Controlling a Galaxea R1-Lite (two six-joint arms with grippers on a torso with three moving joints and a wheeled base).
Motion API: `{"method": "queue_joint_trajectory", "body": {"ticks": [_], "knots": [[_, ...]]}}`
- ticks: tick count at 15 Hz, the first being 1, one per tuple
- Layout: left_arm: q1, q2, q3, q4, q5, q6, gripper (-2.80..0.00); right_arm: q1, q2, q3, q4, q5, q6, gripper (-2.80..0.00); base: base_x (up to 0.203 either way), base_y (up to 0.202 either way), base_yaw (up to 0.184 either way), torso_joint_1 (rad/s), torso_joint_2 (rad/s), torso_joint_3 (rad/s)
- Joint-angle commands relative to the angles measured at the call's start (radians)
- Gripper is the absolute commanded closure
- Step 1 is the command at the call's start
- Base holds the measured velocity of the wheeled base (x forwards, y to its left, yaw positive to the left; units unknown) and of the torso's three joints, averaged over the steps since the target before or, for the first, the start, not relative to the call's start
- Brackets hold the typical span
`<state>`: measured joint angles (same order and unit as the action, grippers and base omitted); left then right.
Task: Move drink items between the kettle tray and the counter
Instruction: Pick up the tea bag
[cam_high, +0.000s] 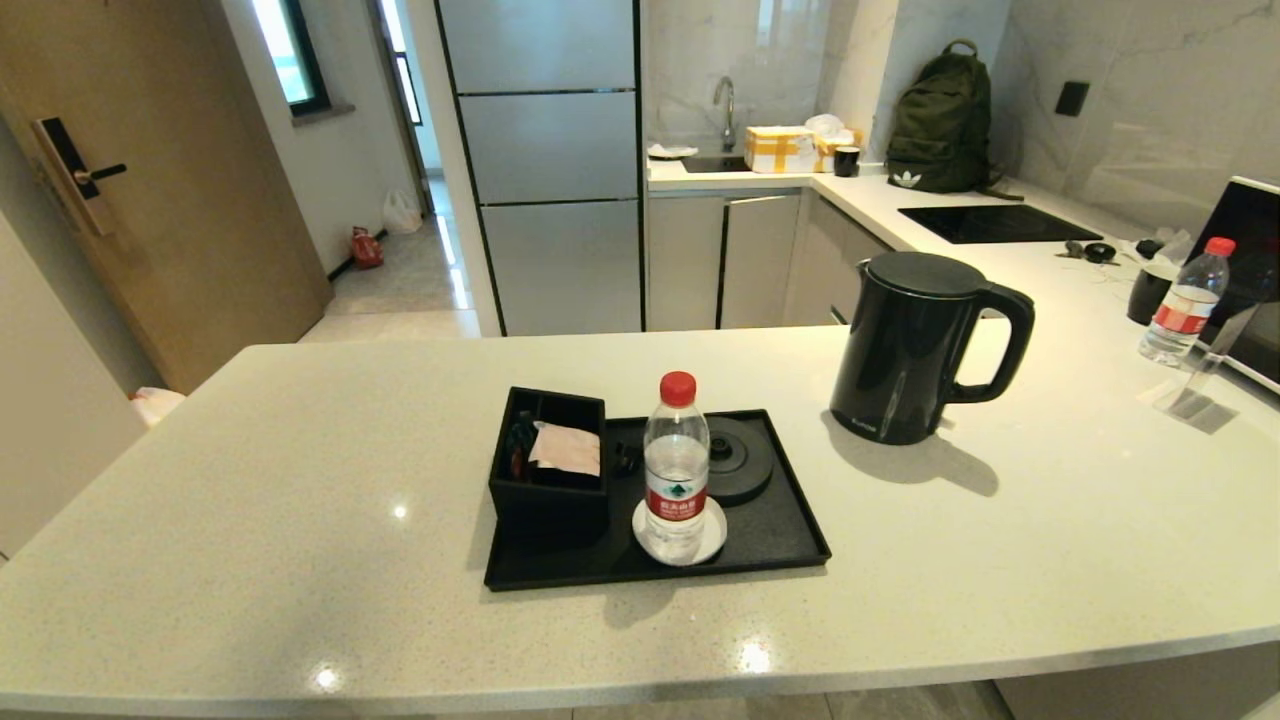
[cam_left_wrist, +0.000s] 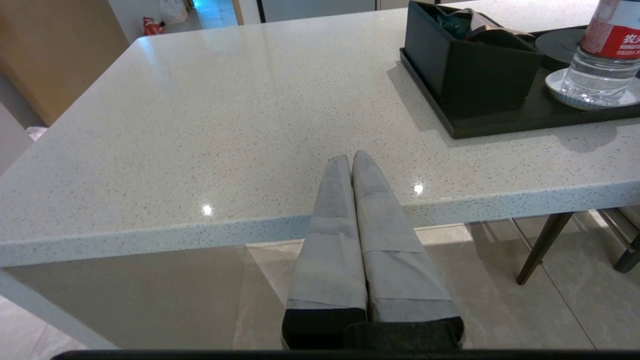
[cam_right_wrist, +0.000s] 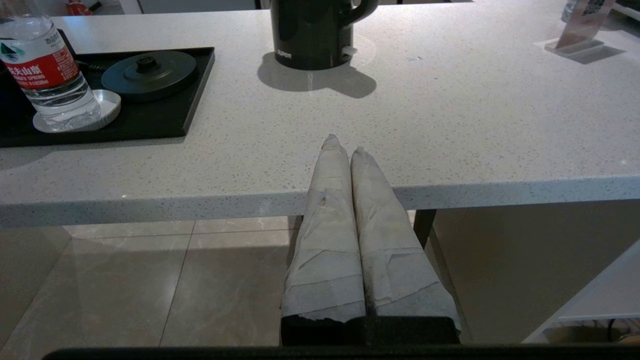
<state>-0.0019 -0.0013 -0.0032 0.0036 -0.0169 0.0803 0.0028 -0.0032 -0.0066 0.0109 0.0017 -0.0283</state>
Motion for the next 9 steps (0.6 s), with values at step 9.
{"method": "queue_joint_trajectory", "body": {"ticks": [9], "knots": [[0.0,0.256,-0.309,0.151,0.01,-0.026,0.0,0.0,0.003,0.0,-0.002,0.0,-0.001,0.0,0.0,0.0,0.0,0.0,0.0,0.0]]}}
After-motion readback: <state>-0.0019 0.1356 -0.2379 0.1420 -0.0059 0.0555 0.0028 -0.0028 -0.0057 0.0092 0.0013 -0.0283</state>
